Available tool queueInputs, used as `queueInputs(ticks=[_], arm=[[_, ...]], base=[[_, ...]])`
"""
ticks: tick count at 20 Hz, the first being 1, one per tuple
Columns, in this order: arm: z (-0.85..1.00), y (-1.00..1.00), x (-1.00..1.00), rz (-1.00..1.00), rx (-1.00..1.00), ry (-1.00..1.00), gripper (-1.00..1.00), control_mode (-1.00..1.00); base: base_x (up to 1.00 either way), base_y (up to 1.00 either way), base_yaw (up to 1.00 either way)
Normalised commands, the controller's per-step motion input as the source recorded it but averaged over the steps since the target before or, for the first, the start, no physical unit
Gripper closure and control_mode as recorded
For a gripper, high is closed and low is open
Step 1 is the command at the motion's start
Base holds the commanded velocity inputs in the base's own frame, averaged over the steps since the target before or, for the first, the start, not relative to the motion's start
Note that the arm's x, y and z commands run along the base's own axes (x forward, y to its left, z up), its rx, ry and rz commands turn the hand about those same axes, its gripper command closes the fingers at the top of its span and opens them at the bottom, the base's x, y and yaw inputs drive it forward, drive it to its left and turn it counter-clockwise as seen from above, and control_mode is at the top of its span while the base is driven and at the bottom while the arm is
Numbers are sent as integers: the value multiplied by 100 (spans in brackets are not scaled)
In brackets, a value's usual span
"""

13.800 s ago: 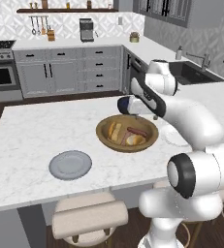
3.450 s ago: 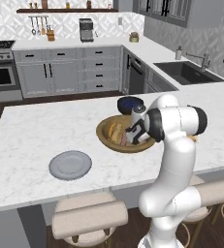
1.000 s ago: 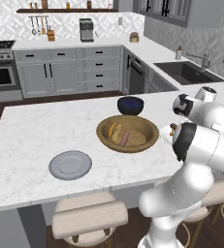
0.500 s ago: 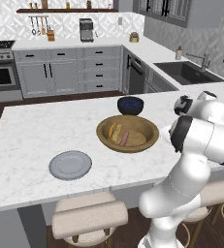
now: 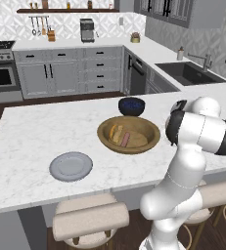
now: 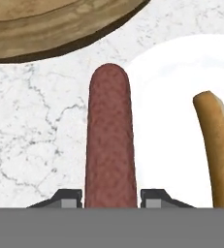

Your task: Place one bun and one sausage from the bowl on each plate.

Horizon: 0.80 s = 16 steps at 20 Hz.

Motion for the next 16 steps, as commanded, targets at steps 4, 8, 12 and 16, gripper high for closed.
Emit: queueInputs(ticks=[4, 8, 12, 16], arm=[[-14, -22, 22, 0, 0, 0, 100, -100], [-3, -23, 31, 0, 0, 0, 100, -100], [-2, -6, 33, 0, 0, 0, 100, -100], [-4, 0, 26, 0, 0, 0, 100, -100]], base=[[0, 0, 0], [0, 0, 0], [0, 0, 0], [0, 0, 0]])
